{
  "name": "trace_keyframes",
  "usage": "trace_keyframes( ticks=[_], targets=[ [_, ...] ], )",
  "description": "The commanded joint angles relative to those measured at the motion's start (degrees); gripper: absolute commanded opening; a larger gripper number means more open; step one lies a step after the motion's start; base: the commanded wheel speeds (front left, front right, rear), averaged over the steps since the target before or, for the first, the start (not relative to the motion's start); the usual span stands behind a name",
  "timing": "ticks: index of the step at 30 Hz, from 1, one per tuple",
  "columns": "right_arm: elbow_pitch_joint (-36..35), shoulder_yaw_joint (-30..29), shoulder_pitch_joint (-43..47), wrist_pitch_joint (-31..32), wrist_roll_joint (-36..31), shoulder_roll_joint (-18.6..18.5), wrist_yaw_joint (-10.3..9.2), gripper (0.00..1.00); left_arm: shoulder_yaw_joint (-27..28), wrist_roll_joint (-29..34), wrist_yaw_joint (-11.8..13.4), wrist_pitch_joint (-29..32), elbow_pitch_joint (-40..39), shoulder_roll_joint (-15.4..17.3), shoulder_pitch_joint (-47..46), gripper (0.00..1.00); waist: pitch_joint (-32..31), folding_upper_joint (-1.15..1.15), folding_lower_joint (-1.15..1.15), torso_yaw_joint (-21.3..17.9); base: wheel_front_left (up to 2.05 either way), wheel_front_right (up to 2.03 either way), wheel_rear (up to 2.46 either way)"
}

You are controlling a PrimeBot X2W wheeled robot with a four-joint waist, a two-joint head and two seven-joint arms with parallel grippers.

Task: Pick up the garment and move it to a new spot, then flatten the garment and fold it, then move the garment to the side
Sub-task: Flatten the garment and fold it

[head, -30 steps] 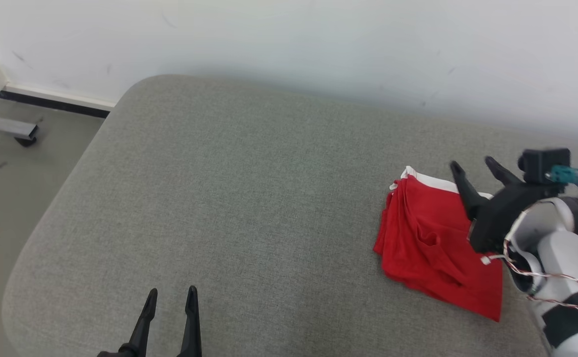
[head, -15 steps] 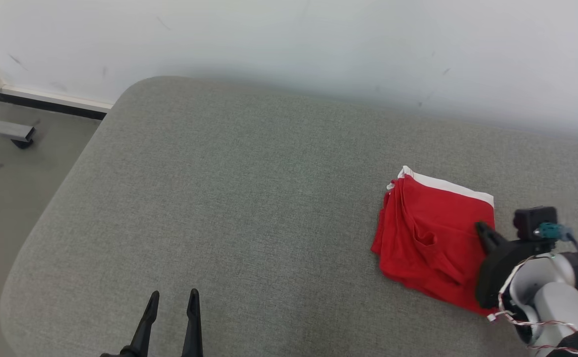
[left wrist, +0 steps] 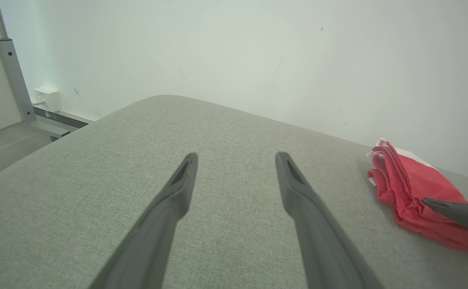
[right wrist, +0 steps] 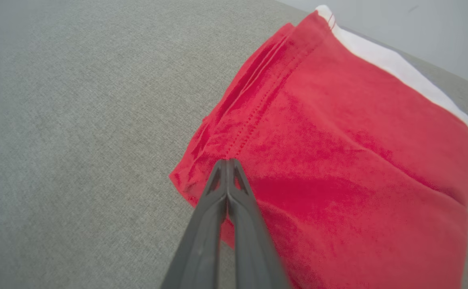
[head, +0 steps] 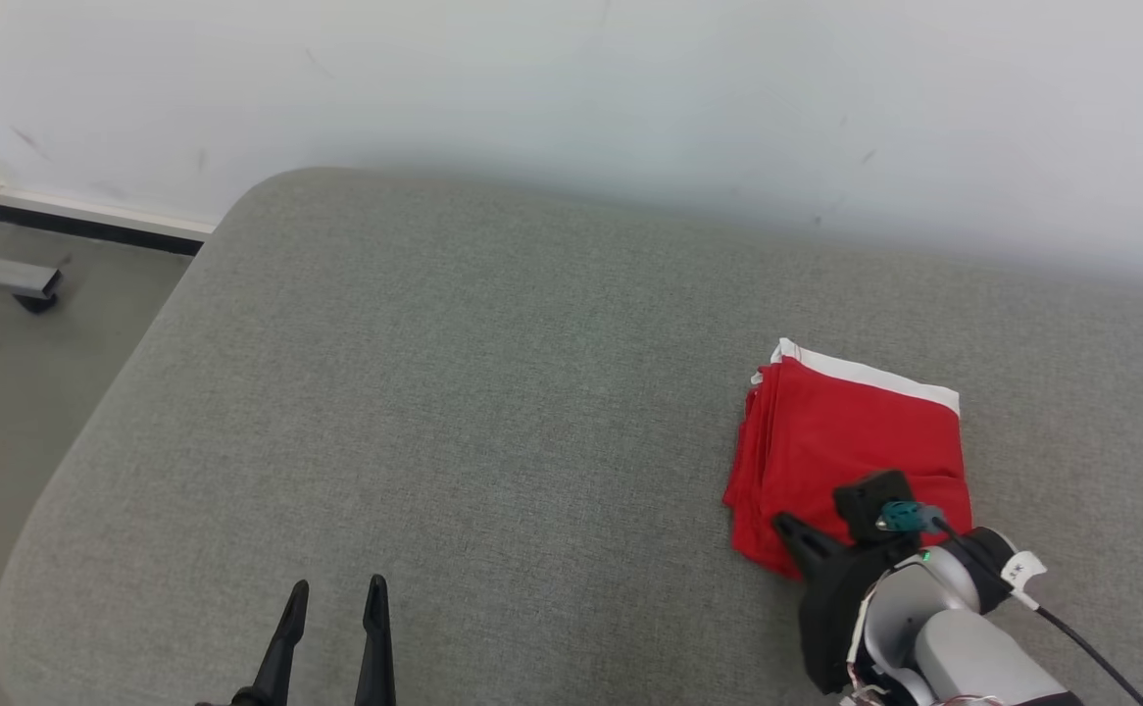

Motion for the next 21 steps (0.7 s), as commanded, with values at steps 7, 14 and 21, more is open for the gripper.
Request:
trace_keyframes(
  ticks=[7, 14, 21],
  targets=[
    [-0.7, 4.4, -1.1, -0.1, 2.8, 3.1, -0.16, 0.0, 0.0, -0.2, 0.1, -0.1, -0.1, 0.0, 0.9, 1.0, -0.8, 0.0, 0.0, -1.5, 0.0, 0.0, 0.0],
    [-2.8, 7.6, -2.3, -4.0, 8.5, 5.8, -0.16, 0.0, 0.6, -0.7, 0.7, -0.1, -0.2, 0.0, 1.8, 1.0, -2.0, 0.0, 0.0, -3.4, 0.0, 0.0, 0.0],
    [-5.9, 5.7, -0.4, -9.4, 9.9, 5.0, -0.16, 1.0, 3.7, -0.6, 1.0, -0.1, -0.5, 0.0, 3.3, 1.0, -4.3, 0.0, 0.0, -7.1, 0.0, 0.0, 0.0]
  ],
)
